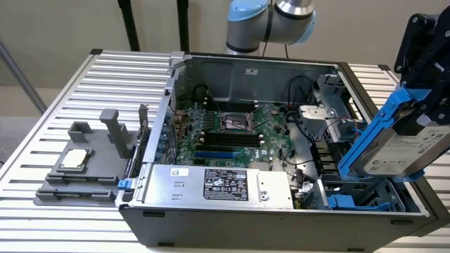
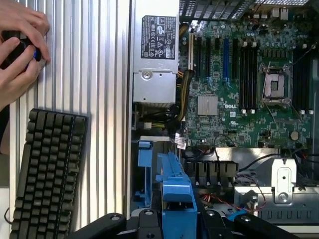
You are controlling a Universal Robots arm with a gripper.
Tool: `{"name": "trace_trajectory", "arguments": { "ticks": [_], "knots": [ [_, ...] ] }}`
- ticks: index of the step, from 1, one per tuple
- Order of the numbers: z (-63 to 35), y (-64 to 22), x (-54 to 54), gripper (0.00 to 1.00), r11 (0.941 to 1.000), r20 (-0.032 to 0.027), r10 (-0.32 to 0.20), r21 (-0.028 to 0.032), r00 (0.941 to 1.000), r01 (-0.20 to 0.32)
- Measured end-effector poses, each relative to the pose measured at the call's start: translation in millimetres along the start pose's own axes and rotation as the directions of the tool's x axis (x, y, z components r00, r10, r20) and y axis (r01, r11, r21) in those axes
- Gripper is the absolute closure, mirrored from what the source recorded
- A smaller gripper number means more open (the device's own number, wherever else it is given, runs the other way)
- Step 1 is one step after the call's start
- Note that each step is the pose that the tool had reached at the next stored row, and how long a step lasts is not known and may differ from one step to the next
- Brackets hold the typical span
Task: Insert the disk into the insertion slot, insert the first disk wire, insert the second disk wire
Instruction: 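Insert the disk into the insertion slot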
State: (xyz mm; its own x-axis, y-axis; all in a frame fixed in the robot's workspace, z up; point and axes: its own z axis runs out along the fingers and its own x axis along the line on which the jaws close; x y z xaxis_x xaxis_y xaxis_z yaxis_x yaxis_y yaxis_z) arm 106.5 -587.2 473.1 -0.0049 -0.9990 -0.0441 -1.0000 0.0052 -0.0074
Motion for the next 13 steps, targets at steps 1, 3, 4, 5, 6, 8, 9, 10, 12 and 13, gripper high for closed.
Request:
{"name": "trace_trajectory", "arguments": {
  "ticks": [1, 3, 4, 5, 6, 8, 9, 10, 12, 13],
  "knots": [
    [0.7, 0.4, 0.4, 0.68, 1.0, -0.0002, 0.0, 0.0, 1.0, 0.0],
    [2.0, 1.3, 0.6, 0.68, 1.0, -0.0002, 0.0, -0.0007, 1.0, 0.0],
    [2.6, 1.4, 0.6, 0.68, 1.0, -0.0002, 0.0, -0.0024, 1.0, 0.0],
    [3.2, 1.6, 0.7, 0.68, 1.0, -0.0004, 0.0, -0.0056, 1.0, 0.0],
    [3.8, 1.8, 0.7, 0.68, 0.9999, -0.0002, 0.0, -0.0103, 1.0, 0.0],
    [5.2, 2.1, 0.8, 0.68, 0.9998, -0.0003, 0.001, -0.02, 1.0, -0.001],
    [6.0, 2.1, 0.9, 0.68, 0.9997, -0.0004, 0.001, -0.0229, 1.0, -0.001],
    [6.9, 2.1, 0.9, 0.68, 0.9997, -0.0003, 0.001, -0.023, 1.0, -0.001],
    [7.8, 2.1, 1.0, 0.68, 0.9997, -0.0003, 0.001, -0.0231, 1.0, -0.001],
    [8.6, 2.1, 1.0, 0.68, 0.9997, -0.0003, 0.0, -0.0231, 1.0, 0.0]
  ]
}}
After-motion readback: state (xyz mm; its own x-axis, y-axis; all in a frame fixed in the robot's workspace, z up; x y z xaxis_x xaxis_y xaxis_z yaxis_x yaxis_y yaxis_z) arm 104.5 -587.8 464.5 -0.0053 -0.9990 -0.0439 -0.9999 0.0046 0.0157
